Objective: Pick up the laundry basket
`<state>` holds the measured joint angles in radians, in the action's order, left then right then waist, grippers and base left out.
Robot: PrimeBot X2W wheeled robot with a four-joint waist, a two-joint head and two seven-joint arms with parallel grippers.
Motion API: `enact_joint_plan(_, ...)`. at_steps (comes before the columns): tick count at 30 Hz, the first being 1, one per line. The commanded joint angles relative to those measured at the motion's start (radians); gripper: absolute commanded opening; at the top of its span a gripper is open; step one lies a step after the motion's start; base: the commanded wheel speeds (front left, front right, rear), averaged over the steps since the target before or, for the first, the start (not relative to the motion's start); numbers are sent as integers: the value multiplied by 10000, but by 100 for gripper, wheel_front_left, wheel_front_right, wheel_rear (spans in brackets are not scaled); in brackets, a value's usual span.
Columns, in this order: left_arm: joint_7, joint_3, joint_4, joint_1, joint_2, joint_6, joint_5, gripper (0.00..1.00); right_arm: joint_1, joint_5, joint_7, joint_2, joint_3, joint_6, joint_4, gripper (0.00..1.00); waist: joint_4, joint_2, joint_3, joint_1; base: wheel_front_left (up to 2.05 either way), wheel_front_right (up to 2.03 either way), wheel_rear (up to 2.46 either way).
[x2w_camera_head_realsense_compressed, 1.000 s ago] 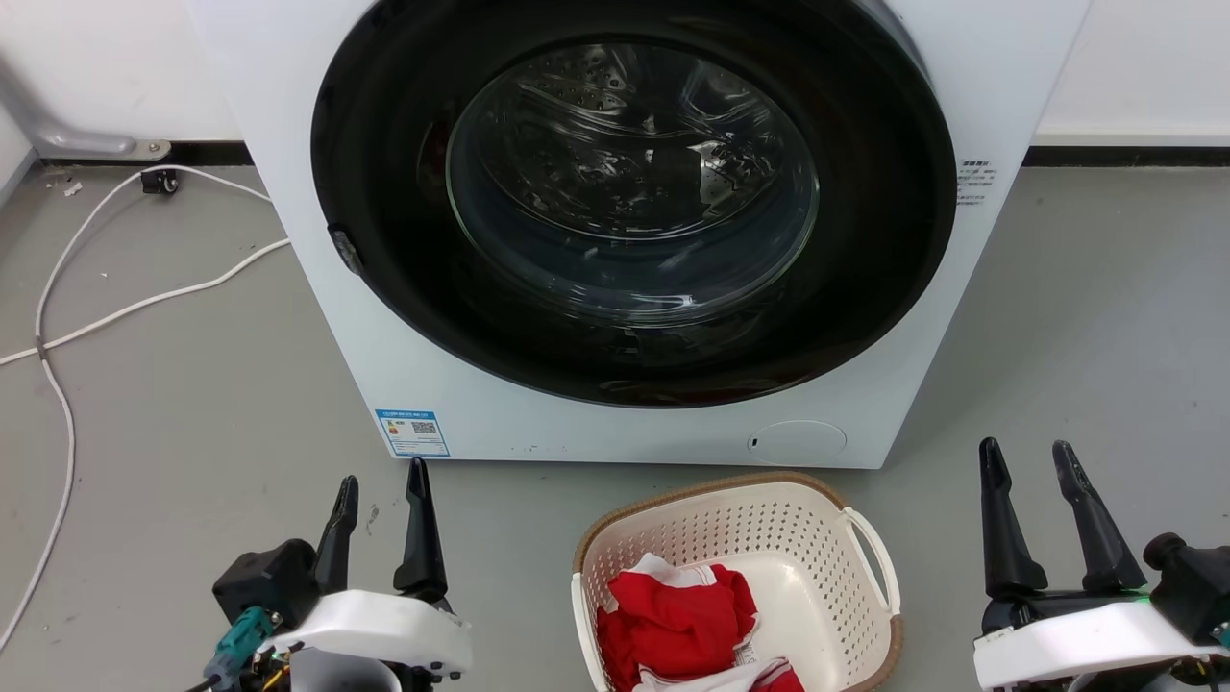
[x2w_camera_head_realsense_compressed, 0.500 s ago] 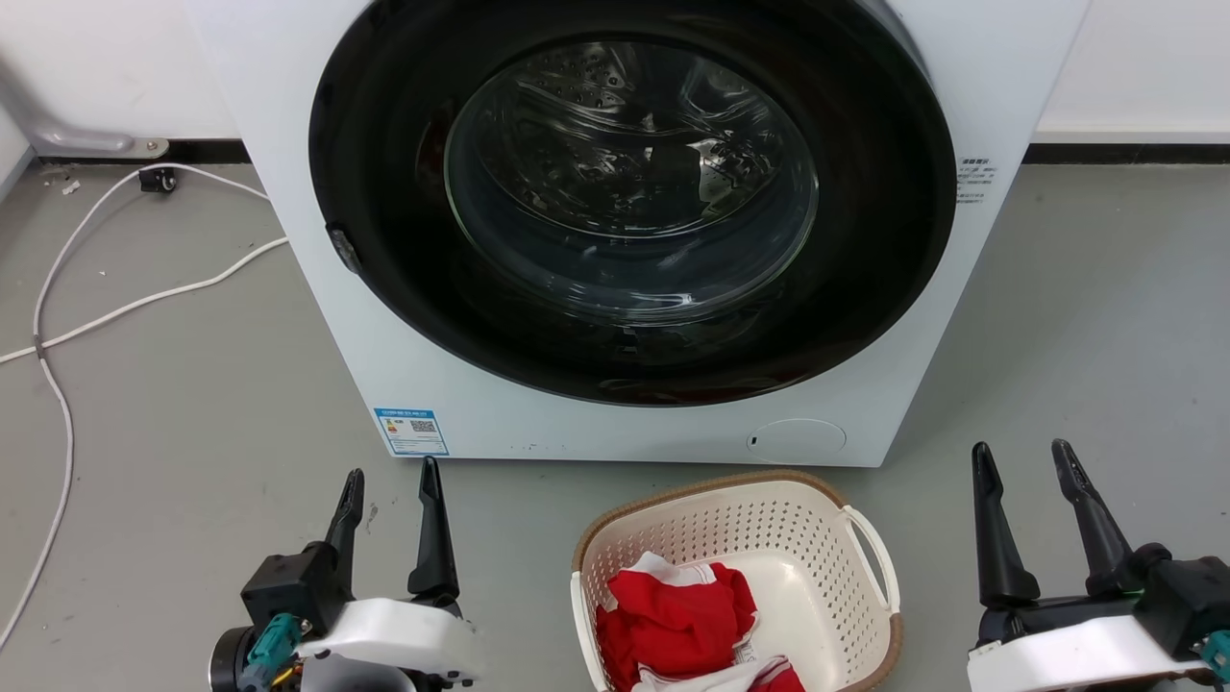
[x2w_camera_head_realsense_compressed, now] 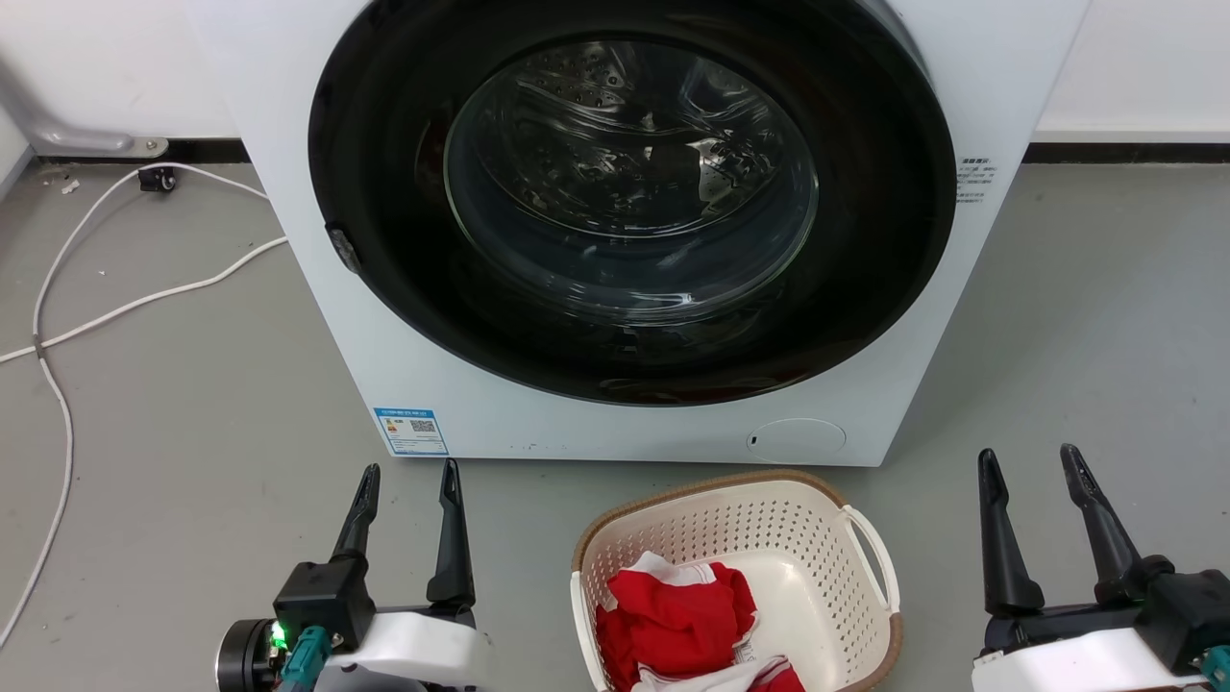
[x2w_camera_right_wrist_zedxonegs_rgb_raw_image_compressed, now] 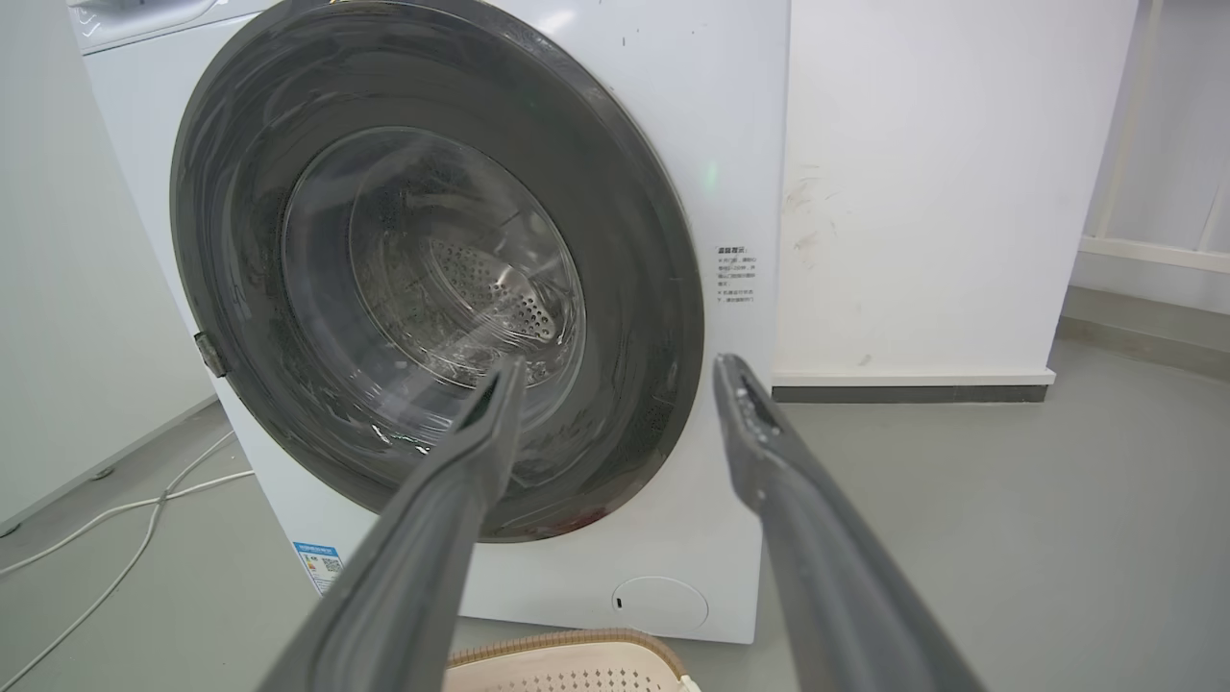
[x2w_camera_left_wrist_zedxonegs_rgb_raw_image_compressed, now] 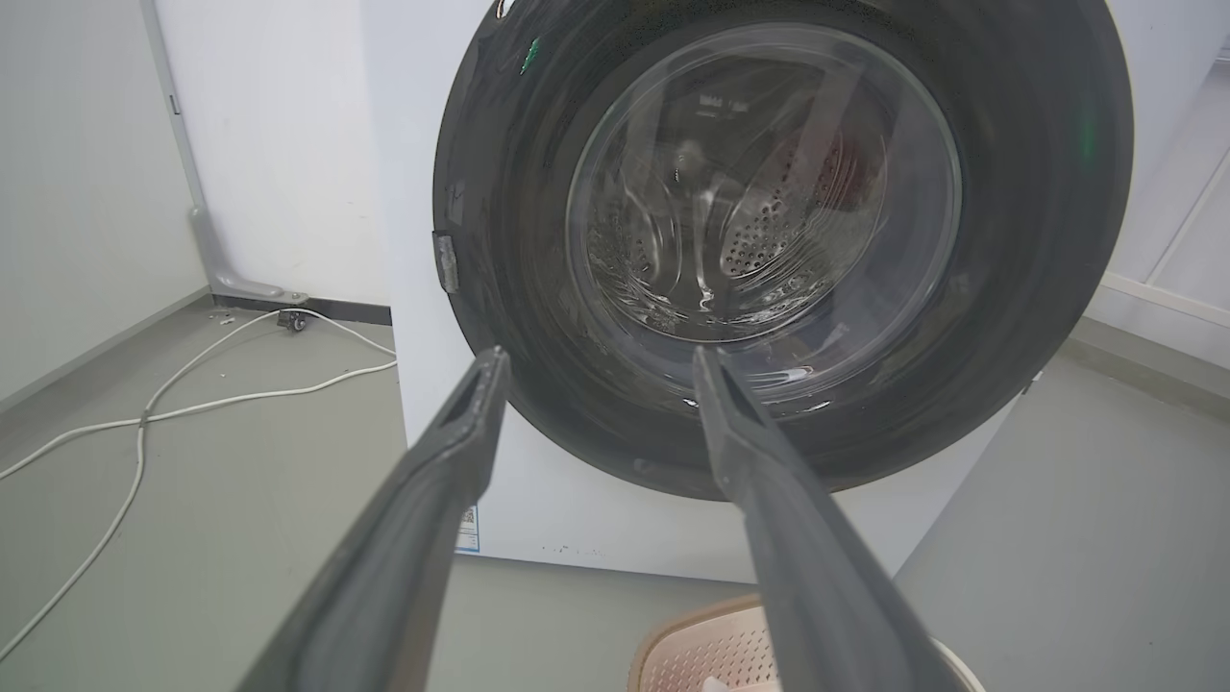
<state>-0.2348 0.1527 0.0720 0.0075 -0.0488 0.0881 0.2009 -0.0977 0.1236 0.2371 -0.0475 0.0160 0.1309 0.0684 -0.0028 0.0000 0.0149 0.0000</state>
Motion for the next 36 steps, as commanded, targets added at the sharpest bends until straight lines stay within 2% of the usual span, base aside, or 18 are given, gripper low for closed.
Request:
enact_joint_plan(1, -100, 17, -78, 80, -23, -16, -196, 100, -83, -223, 70, -45, -4, -3, 115, 100, 2, 0, -2, 0, 0, 0, 0)
enact_joint_plan(14, -330, 126, 13, 258, -25, -54, -804, 100, -295, -746, 303, -48, -116, -3, 147, 100, -17, 0, -26, 0, 0, 0, 0)
enact_joint_plan(22, -310, 78, 106, 262, -23, -86, -592, 100, -273, -280, 290, -46, -62, -3, -16, 100, -21, 0, -43, 0, 0, 0, 0)
enact_joint_plan(36, -310, 93, 248, 274, -23, -42, -555, 100, -269, -155, 290, -46, -91, -3, -52, 100, -22, 0, -29, 0, 0, 0, 0)
